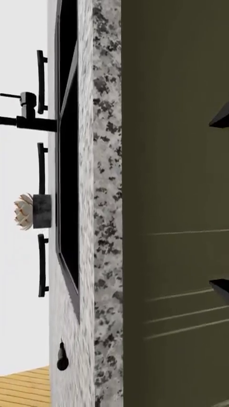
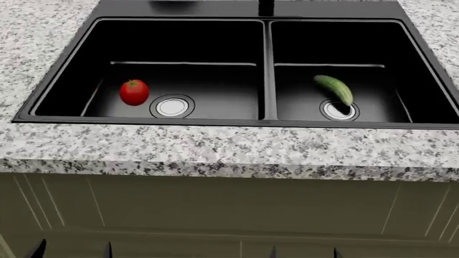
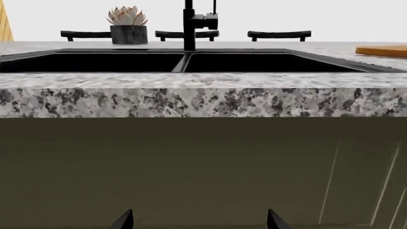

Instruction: Pick the vegetables from the sink and place them on the cutting board.

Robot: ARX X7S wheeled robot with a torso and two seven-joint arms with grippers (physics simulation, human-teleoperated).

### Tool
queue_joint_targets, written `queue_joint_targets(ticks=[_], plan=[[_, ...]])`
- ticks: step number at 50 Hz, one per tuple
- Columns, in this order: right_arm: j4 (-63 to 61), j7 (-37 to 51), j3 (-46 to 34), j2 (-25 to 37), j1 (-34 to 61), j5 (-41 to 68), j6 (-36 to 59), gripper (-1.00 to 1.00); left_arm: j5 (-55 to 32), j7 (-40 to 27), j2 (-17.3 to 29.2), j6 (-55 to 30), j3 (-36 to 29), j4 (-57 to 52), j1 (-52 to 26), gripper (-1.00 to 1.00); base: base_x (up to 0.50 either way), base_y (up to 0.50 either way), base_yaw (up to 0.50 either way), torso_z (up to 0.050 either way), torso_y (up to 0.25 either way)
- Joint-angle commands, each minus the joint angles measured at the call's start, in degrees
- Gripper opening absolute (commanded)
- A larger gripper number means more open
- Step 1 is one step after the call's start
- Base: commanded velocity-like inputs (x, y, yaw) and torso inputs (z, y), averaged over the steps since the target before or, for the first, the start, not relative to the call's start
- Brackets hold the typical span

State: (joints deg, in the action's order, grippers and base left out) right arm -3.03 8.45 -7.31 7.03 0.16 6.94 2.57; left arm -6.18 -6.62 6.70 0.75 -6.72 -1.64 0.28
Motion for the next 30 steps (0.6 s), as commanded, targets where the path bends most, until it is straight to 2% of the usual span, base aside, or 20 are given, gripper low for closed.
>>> queue_joint_targets(ticks=[1,3,4,9,13,17,18,19,22,24,26,28,30], plan=[[-23.82,2.27,3.58,5.69,0.65,2.39,22.65,1.00,-2.14,-1.66,2.32,-18.58,0.28,-15.93,-4.62,1.00,0.00,0.00,0.00,0.000,0.000],[-31.75,2.67,6.66,6.95,3.27,5.94,30.51,1.00,-4.17,-1.70,3.37,-25.31,1.40,-21.77,-8.26,1.00,0.00,0.00,0.00,0.000,0.000],[-34.06,3.99,6.48,7.91,4.43,4.62,33.16,1.00,-5.24,-1.87,3.65,-27.86,2.10,-24.53,-9.47,1.00,0.00,0.00,0.00,0.000,0.000],[-44.88,4.86,13.91,10.27,14.63,11.55,47.99,1.00,-11.91,-4.57,5.62,-42.96,8.24,-39.62,-17.77,1.00,0.00,0.00,0.00,0.000,0.000],[-51.07,6.27,17.13,12.61,26.74,15.91,62.18,1.00,-16.11,-5.93,6.98,-53.25,11.61,-45.00,-27.11,1.00,0.00,0.00,0.00,0.000,0.000],[-55.37,7.25,19.61,12.85,43.11,21.25,79.03,1.00,-21.01,-7.51,7.37,-63.88,15.41,-48.94,-39.45,1.00,0.00,0.00,0.00,0.000,0.000],[-56.43,7.46,20.79,12.67,50.52,23.17,85.89,1.00,-22.67,-8.00,7.47,-67.20,17.00,-50.36,-43.45,1.00,0.00,0.00,0.00,0.000,0.000],[-55.40,10.31,21.65,13.87,53.95,27.83,87.39,1.00,-23.20,-8.58,7.90,-69.13,17.64,-51.26,-45.86,1.00,0.00,0.00,0.00,0.000,0.000],[-45.42,35.07,22.27,23.26,65.42,53.61,87.37,1.00,-26.43,-9.22,8.59,-76.70,21.12,-53.42,-52.95,1.00,0.00,0.00,0.00,0.000,0.000],[-38.98,52.26,19.12,27.61,73.26,70.80,87.03,1.00,-27.83,-9.66,8.85,-80.32,22.52,-54.48,-56.06,1.00,0.00,0.00,0.00,0.000,0.000],[-35.24,60.60,15.69,30.23,78.16,87.99,85.78,1.00,-29.48,-10.01,8.66,-84.16,24.11,-55.35,-59.38,1.00,0.00,0.00,0.00,0.000,0.000],[-31.62,68.13,9.43,33.21,83.75,94.21,85.02,1.00,-30.51,-10.68,9.32,-88.05,24.84,-55.58,-63.45,1.00,0.00,0.00,0.00,0.000,0.000],[-28.41,71.25,5.93,34.76,89.06,98.11,83.74,1.00,-32.24,-11.71,9.97,-90.48,25.13,-55.84,-65.98,1.00,0.00,0.00,0.00,0.000,0.000]])
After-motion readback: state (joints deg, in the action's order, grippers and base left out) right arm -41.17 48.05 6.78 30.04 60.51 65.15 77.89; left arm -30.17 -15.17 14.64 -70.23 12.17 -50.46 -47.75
